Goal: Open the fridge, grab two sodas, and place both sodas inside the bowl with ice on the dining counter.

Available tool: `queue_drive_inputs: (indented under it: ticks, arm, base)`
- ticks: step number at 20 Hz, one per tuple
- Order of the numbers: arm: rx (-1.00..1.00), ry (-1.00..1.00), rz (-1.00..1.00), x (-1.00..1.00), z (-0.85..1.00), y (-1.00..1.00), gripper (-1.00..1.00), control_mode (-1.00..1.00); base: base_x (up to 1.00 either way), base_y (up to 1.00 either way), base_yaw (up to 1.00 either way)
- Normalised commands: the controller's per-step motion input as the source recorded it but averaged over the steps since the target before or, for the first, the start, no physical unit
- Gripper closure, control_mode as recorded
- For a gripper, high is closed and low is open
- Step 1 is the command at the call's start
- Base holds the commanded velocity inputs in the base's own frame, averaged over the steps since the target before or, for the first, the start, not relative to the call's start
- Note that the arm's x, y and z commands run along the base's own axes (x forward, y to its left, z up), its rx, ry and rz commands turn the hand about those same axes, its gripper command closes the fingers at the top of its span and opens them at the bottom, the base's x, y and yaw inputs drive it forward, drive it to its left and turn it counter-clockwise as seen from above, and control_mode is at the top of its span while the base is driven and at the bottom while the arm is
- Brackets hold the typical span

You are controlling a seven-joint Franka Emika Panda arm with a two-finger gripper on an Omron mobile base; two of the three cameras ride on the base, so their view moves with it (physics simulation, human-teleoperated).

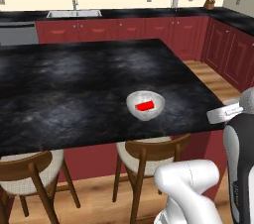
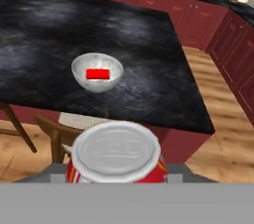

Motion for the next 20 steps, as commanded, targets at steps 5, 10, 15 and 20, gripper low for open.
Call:
queue_drive_inputs:
  ticks: [5,10,15,20]
  arm:
    - [0.0,0.09,0.23,1.0,0.0,0.2,1.0,-1.0]
    - [-0.1,0.12,0.05,0.85,-0.05,0.48,1.0,-1.0]
    - [-0.1,0.12,0.16,0.8,-0.23,0.16,1.0,-1.0]
    - [-0.03,0.1,0.24,0.8,-0.48,0.02,1.0,-1.0]
  base:
    - [0.0,0.0,0.0]
    - [0.0,0.0,0.0]
    - [0.0,0.0,0.0]
    - [0.0,0.0,0.0]
